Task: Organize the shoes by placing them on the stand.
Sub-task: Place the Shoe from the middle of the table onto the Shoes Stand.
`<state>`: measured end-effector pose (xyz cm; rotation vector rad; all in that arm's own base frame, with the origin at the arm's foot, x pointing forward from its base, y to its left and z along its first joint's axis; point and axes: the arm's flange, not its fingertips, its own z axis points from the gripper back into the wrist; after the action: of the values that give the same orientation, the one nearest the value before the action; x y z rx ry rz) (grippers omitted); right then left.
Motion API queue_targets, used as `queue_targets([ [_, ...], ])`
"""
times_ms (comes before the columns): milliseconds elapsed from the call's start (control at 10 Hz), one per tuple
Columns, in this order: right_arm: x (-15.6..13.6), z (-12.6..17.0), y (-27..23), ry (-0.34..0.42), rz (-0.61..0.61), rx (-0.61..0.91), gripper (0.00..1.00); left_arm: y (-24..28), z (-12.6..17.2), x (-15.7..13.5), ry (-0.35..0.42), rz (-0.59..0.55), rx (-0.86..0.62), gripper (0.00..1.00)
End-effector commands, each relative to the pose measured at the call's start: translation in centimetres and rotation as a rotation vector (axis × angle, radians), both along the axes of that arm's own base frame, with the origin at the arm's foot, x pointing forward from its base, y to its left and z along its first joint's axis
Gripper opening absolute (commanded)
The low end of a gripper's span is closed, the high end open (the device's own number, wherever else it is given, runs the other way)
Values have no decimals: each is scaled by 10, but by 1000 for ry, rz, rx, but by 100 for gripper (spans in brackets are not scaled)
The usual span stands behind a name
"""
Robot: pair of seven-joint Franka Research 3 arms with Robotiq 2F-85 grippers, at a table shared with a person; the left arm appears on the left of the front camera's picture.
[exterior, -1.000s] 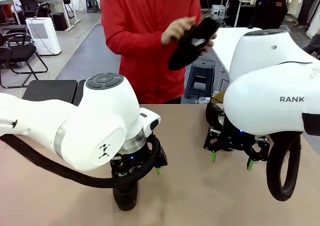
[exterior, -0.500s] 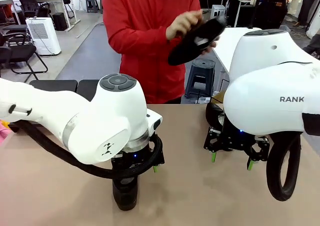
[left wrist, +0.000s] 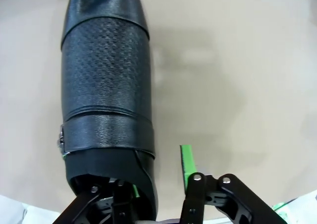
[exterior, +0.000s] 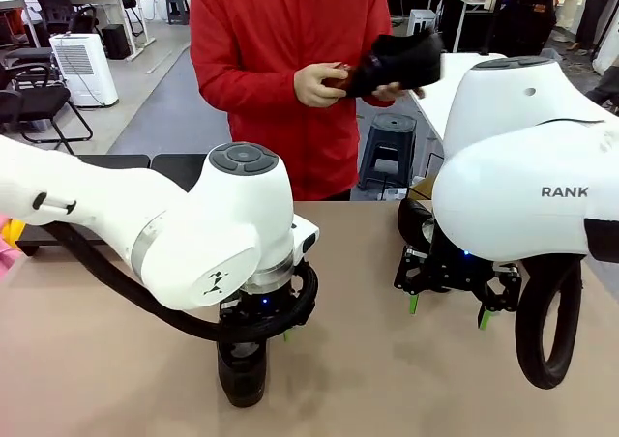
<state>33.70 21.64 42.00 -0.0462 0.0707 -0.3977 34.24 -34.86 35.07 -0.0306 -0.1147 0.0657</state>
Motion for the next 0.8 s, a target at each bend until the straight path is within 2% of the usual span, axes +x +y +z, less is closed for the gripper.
queue_targets([
  [0, 1, 2, 0, -2, 12, 4, 100, -5, 0, 4, -5, 37, 40, 0],
  [400, 1, 2, 0, -2, 12, 4, 100, -2, -1, 5, 8, 49, 25, 0],
  [500, 1, 2, 0, -2, 12, 4, 100, 1, -1, 4, 41, 48, 7, 0],
  [600, 1, 2, 0, -2, 12, 4, 100, 3, 8, -4, 51, 22, -35, 0],
  [700, 1, 2, 0, -2, 12, 4, 100, 12, 30, -16, 59, -2, -86, 0],
])
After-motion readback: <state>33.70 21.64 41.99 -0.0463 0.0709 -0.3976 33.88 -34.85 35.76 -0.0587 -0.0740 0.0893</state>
